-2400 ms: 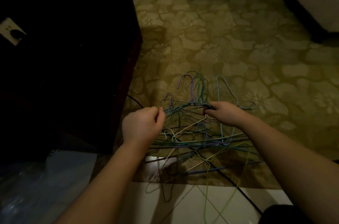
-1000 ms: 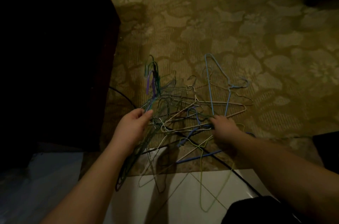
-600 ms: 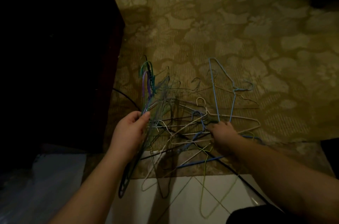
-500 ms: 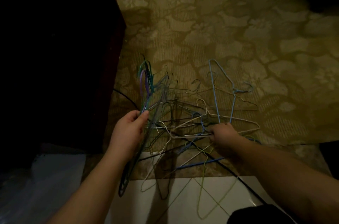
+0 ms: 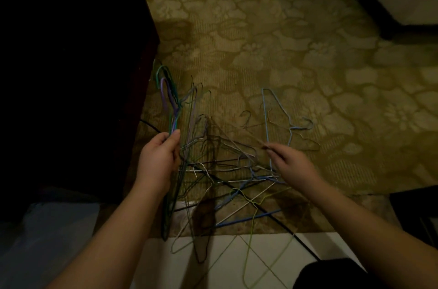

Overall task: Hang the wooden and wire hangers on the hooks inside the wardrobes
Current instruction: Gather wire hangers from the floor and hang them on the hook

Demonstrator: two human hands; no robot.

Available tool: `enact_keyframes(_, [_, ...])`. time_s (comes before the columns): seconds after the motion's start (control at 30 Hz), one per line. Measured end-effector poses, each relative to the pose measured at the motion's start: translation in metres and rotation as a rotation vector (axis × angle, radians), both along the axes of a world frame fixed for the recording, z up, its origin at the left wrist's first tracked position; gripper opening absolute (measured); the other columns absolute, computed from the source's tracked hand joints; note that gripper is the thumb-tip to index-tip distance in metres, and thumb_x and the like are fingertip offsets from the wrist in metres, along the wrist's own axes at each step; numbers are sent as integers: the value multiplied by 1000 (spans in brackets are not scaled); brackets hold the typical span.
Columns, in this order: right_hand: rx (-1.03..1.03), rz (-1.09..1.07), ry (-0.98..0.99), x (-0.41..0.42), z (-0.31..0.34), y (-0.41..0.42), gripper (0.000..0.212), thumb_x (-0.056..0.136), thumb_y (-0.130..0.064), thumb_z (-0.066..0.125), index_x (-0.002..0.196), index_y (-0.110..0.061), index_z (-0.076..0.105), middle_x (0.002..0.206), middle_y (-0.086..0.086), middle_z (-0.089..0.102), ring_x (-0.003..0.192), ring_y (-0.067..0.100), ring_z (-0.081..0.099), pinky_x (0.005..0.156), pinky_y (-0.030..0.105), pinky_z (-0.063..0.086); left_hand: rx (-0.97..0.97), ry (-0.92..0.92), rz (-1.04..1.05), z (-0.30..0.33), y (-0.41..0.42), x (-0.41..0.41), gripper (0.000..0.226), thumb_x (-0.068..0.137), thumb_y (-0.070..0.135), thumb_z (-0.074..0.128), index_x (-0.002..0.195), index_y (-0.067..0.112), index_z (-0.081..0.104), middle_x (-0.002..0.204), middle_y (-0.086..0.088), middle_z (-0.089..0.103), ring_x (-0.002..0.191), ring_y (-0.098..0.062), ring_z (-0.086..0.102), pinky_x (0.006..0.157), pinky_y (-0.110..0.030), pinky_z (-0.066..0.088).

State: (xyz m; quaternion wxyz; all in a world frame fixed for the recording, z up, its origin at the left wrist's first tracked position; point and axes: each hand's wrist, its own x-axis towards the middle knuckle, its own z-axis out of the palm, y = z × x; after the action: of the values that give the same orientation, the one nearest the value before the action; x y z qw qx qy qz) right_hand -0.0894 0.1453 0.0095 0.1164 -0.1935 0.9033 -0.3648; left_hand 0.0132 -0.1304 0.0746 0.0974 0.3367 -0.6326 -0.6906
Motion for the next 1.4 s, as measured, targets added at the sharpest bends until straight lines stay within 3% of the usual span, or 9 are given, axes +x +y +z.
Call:
enact_keyframes(0.1, [-162, -133, -126, -11, 33, -3, 23, 98, -23, 56, 117, -27, 68, 97, -18, 66, 94, 3, 60, 73, 5, 40, 28, -10, 3, 4, 2, -2, 24, 97, 27, 58, 79, 13, 53, 57, -1, 40, 40, -13, 30, 42, -26, 22])
enact_keyframes(0.23, [-163, -57, -263, -22, 61, -7, 19, 100, -31, 51, 105, -41, 67, 59, -25, 57, 62, -4, 49, 63, 20, 37, 103, -19, -16, 18, 5, -6, 26, 98, 30, 56, 76, 16, 51, 56, 3, 40, 41, -12, 30, 41, -25, 23])
enact_keyframes(0.4, [-98, 119, -344, -9, 110, -14, 28, 99, -24, 54, 103, -51, 59, 67, -15, 61, 52, -4, 48, 55, 11, 39, 384, -30, -31, 54, 13, -9, 28, 97, 36, 52, 81, 14, 51, 47, 4, 31, 33, -11, 25, 38, -21, 20])
enact_keyframes(0.5, [27, 258, -214, 9, 150, -16, 27, 97, -20, 57, 118, -36, 64, 85, -24, 61, 71, -15, 54, 68, 2, 37, 489, -63, -19, 95, 26, -3, 38, 95, 50, 50, 82, 15, 56, 44, 5, 28, 31, -9, 22, 37, -19, 21])
enact_keyframes(0.6, [64, 335, -127, 27, 195, -11, 26, 94, -17, 62, 118, -21, 70, 100, -22, 63, 88, -9, 55, 82, 7, 39, 547, -86, -13, 148, 32, 13, 50, 86, 63, 51, 86, 14, 60, 45, 5, 28, 31, -9, 22, 37, -20, 22])
enact_keyframes(0.77, [218, 378, -117, 56, 293, -5, 28, 95, -21, 61, 122, -28, 68, 118, -11, 68, 110, 5, 59, 91, 18, 41, 517, -134, -54, 250, 38, 44, 27, 93, 35, 56, 89, 8, 59, 46, 5, 28, 31, -8, 22, 41, -24, 14])
enact_keyframes(0.87, [246, 361, -120, 78, 354, -1, 29, 96, -19, 60, 123, -27, 68, 121, -9, 68, 114, 8, 58, 90, 14, 37, 468, -149, -95, 313, 42, 68, 17, 85, 22, 61, 86, 8, 52, 49, 4, 32, 33, -9, 24, 42, -25, 16])
enact_keyframes(1.0, [225, 381, -191, 115, 435, 3, 26, 95, -22, 61, 120, -24, 70, 120, -6, 69, 114, 12, 60, 91, 15, 39, 345, -212, -171, 401, 50, 105, 24, 101, 25, 48, 107, 3, 55, 52, 5, 35, 38, -10, 27, 37, -21, 25])
enact_keyframes(1.4, [249, 521, -148, 177, 624, 9, 44, 92, -34, 60, 136, -30, 52, 137, -10, 47, 126, 5, 40, 109, 26, 32, 69, -211, -127, 584, 80, 228, 27, 101, 26, 51, 95, 4, 65, 53, 0, 42, 39, -12, 37, 40, -23, 29])
